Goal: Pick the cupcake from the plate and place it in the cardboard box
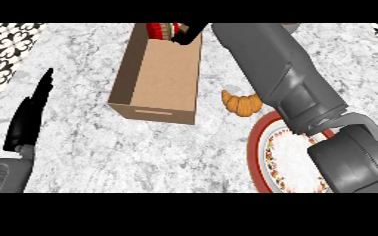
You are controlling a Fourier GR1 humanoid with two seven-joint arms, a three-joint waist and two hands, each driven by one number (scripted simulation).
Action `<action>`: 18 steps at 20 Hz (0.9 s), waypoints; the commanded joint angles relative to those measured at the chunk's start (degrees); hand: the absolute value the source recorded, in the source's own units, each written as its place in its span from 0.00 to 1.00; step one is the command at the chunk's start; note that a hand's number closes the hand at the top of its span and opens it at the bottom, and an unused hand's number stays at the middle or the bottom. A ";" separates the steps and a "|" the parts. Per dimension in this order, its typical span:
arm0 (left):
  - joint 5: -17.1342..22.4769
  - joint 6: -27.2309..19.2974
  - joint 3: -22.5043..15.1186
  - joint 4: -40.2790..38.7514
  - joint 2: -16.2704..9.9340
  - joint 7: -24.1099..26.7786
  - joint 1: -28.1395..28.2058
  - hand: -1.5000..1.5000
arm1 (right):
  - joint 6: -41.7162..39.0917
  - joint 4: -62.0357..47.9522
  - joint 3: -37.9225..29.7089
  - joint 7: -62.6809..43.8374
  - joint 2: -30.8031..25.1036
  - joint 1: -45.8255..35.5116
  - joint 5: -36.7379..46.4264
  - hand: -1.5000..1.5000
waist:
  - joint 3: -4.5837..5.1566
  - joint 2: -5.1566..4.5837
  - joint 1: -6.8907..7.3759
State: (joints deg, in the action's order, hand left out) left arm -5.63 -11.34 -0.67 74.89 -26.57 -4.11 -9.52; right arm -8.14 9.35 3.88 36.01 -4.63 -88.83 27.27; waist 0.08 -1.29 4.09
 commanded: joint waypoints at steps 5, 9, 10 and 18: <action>-0.05 1.73 0.19 0.15 -0.51 1.57 0.33 0.50 | 3.84 -2.98 0.04 -3.62 4.53 0.44 -0.47 1.00 | 0.08 -0.60 2.42; -1.31 1.20 -1.91 -0.23 1.70 -1.59 -4.36 0.50 | 4.81 -3.62 1.50 -7.55 4.59 -1.83 -0.05 1.00 | 0.15 -1.24 3.95; -1.09 1.71 -1.47 -1.00 1.27 0.09 -3.69 0.50 | 6.52 -3.56 2.77 -8.65 4.60 -1.36 0.66 1.00 | 0.20 -1.02 4.33; -1.58 2.39 -2.25 -0.87 1.83 -0.04 -5.81 0.50 | 2.46 -6.38 1.06 -14.23 4.63 1.51 -2.54 0.00 | 0.17 -1.55 6.66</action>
State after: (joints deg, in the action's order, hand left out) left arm -7.24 -9.52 -2.78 74.05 -24.81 -4.17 -14.27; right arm -4.06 3.75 5.28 23.85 -0.08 -88.08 25.76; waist 0.25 -2.68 9.63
